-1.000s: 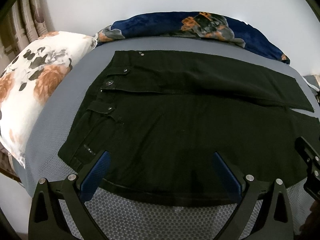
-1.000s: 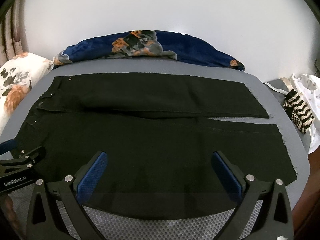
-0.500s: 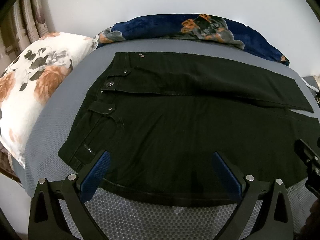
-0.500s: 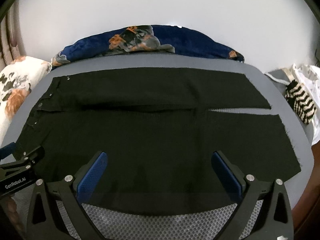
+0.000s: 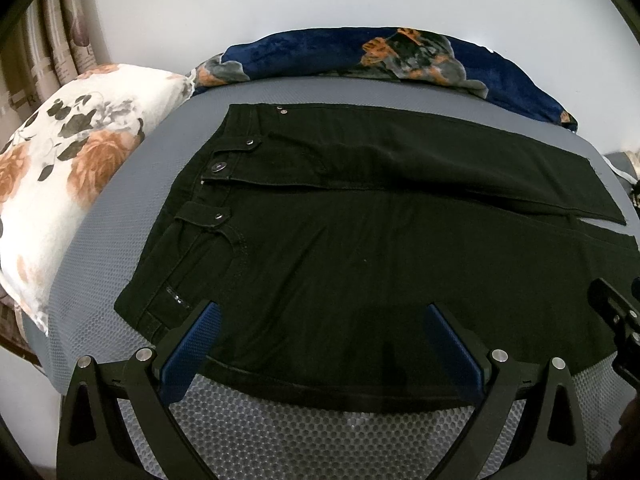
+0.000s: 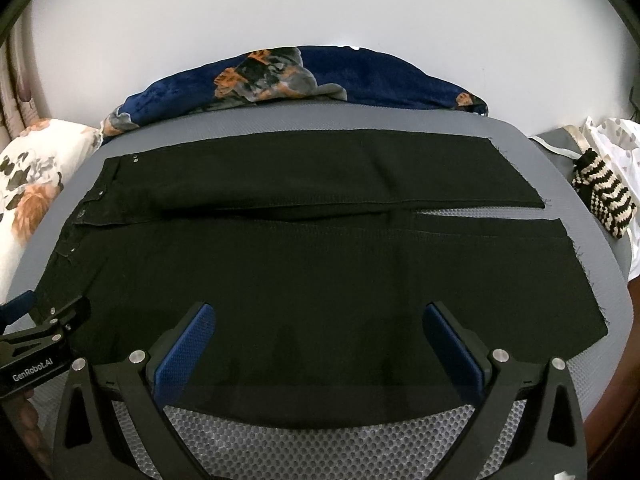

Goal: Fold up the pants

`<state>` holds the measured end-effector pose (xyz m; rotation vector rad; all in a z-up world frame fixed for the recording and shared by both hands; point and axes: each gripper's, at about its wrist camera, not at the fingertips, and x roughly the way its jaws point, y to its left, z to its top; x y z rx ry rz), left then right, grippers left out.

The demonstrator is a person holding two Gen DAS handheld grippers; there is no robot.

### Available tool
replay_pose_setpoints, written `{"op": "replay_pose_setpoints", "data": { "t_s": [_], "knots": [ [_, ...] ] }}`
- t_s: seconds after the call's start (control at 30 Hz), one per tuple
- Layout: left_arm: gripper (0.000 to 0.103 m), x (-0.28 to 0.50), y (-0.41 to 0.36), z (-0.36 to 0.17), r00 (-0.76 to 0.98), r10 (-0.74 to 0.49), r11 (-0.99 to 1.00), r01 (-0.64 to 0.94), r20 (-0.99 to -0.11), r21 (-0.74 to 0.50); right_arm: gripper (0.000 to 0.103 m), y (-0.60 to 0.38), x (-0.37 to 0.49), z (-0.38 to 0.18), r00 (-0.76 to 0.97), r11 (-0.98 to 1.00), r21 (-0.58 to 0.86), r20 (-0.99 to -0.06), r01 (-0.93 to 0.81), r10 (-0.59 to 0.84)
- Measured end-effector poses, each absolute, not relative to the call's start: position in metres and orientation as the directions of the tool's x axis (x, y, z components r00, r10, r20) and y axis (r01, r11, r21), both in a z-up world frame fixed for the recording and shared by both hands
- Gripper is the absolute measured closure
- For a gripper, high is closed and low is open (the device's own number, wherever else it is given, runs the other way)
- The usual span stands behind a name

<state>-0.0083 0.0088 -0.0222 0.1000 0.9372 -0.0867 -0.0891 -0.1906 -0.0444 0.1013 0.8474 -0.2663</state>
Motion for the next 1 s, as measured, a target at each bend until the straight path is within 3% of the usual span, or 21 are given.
{"op": "replay_pose_setpoints", "data": {
  "t_s": [0.73, 1.0],
  "knots": [
    [0.002, -0.01, 0.006, -0.024, 0.581, -0.033, 0.992, 0.121, -0.813, 0.047, 0.0, -0.197, -0.084, -0.043, 0.621, 0.957, 0.001, -0.761, 0.289, -0.187],
    [0.002, 0.028, 0.025, -0.007, 0.567, -0.09, 0.991, 0.133, -0.819, -0.017, 0.0, -0.212, -0.066, -0.04, 0.626, 0.956, 0.091, -0.772, 0.279, -0.11]
  ]
}}
